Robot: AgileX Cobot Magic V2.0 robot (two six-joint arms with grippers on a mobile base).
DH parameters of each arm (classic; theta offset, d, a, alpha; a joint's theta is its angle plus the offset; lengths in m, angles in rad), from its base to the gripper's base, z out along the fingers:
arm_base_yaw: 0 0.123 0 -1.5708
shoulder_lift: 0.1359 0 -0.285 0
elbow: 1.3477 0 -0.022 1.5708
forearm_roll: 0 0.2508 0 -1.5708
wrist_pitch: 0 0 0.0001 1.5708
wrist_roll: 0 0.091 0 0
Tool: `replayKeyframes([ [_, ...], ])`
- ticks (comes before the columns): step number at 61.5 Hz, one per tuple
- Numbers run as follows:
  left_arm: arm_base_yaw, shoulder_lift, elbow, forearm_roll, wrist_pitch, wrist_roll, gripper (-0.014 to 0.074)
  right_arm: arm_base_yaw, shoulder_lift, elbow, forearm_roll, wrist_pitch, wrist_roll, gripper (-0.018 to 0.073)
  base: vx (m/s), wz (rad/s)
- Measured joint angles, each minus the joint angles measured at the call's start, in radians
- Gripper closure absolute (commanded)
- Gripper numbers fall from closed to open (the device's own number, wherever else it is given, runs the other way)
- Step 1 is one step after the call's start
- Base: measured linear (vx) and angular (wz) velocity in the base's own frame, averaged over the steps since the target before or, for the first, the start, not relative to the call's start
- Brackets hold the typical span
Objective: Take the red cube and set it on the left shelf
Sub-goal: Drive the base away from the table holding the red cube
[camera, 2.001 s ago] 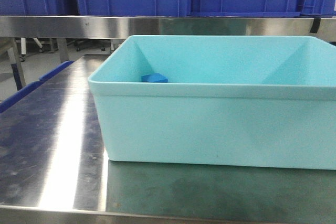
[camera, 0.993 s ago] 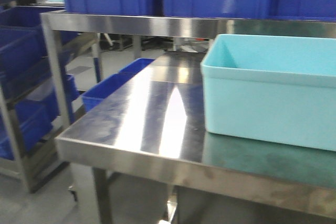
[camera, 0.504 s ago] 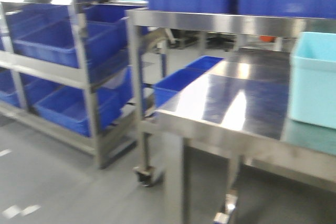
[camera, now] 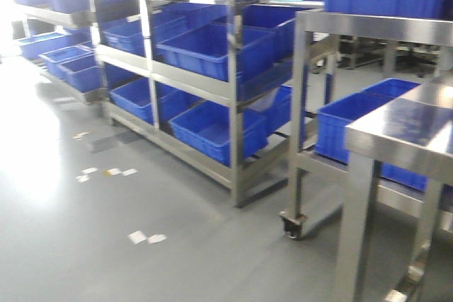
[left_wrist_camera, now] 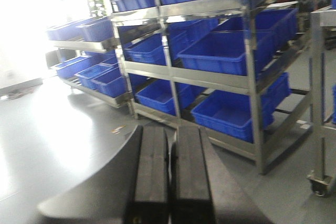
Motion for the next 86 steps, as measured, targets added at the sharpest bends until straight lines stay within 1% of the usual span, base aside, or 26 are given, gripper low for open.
replayKeyframes([
  [50,0.000,0.000,0.000,0.000,0.000,0.000,0.0491,0.000,0.000,0.000,0.000,0.000,0.000,0.0501,-0.17,0.52],
  [86,0.000,0.000,0.000,0.000,0.000,0.000,0.0491,0.000,0.000,0.000,0.000,0.002,-0.002,0.0501,-0.04,0.30],
])
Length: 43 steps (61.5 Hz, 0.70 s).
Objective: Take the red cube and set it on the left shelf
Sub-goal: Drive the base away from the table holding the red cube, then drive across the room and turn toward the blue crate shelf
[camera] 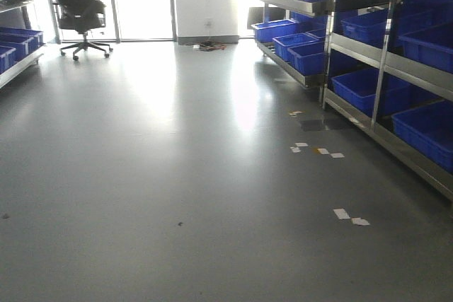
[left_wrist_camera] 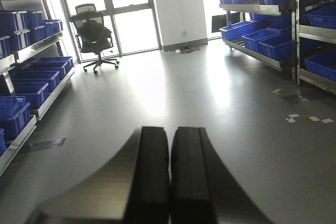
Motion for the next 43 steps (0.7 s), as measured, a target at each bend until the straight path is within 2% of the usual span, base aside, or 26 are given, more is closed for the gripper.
replayKeyframes([
  [24,0.000,0.000,0.000,0.000,0.000,0.000,0.0491,0.000,0.000,0.000,0.000,0.004,0.000,0.0501,0.12,0.24],
  [43,0.000,0.000,0.000,0.000,0.000,0.000,0.0491,0.000,0.000,0.000,0.000,0.004,0.000,0.0501,0.27,0.12],
])
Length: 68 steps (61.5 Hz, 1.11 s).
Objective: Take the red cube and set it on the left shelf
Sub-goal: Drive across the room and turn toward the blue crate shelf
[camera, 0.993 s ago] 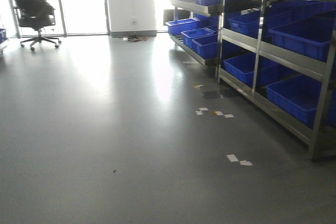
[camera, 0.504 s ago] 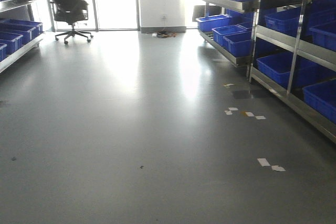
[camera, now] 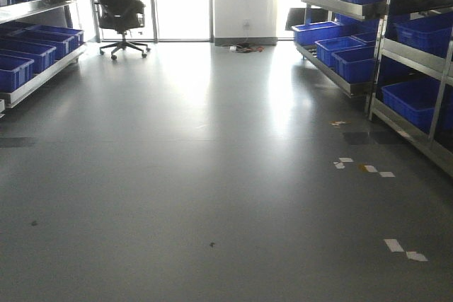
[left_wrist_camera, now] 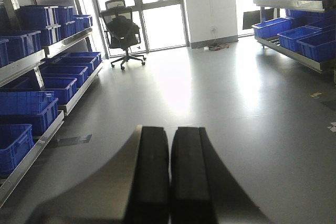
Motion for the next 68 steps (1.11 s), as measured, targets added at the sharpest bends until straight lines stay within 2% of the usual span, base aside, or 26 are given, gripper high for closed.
replayKeyframes([
  [31,0.000,0.000,0.000,0.000,0.000,0.000,0.0491,0.000,0.000,0.000,0.000,0.002,0.000,0.0501,0.42,0.08],
  [68,0.000,0.000,0.000,0.000,0.000,0.000,0.0491,0.000,0.000,0.000,0.000,0.002,0.000,0.0501,0.55,0.16],
])
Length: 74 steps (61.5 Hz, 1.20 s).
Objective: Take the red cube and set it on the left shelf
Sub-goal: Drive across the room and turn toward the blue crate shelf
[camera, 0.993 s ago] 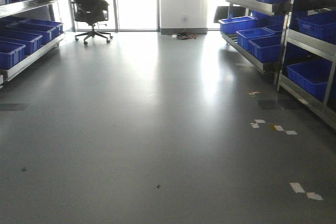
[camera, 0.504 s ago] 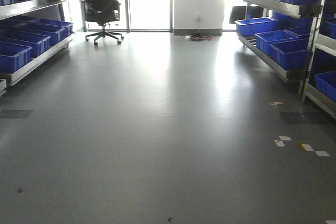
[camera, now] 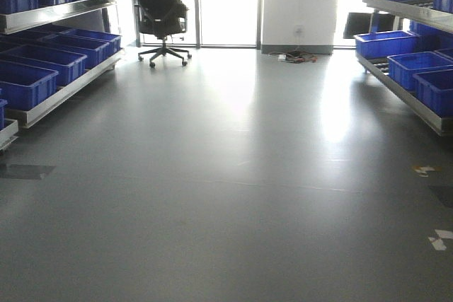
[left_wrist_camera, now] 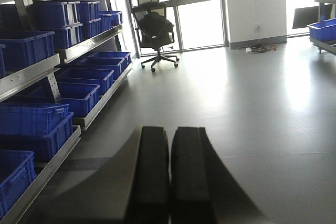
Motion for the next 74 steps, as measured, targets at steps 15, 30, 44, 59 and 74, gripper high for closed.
replayKeyframes([
  [15,0.000,0.000,0.000,0.000,0.000,0.000,0.0491,0.000,0.000,0.002,0.000,0.000,0.000,0.0501,0.60,0.16],
  [30,0.000,0.000,0.000,0.000,0.000,0.000,0.0491,0.000,0.000,0.002,0.000,0.000,0.000,0.0501,0.59,0.25],
  [44,0.000,0.000,0.000,0.000,0.000,0.000,0.0491,0.000,0.000,0.002,0.000,0.000,0.000,0.0501,0.56,0.43],
  [59,0.000,0.000,0.000,0.000,0.000,0.000,0.0491,0.000,0.000,0.002,0.000,0.000,0.000,0.0501,0.54,0.52],
  [74,0.000,0.000,0.000,0.000,0.000,0.000,0.0491,0.000,0.000,0.002,0.000,0.000,0.000,0.0501,0.52,0.47],
])
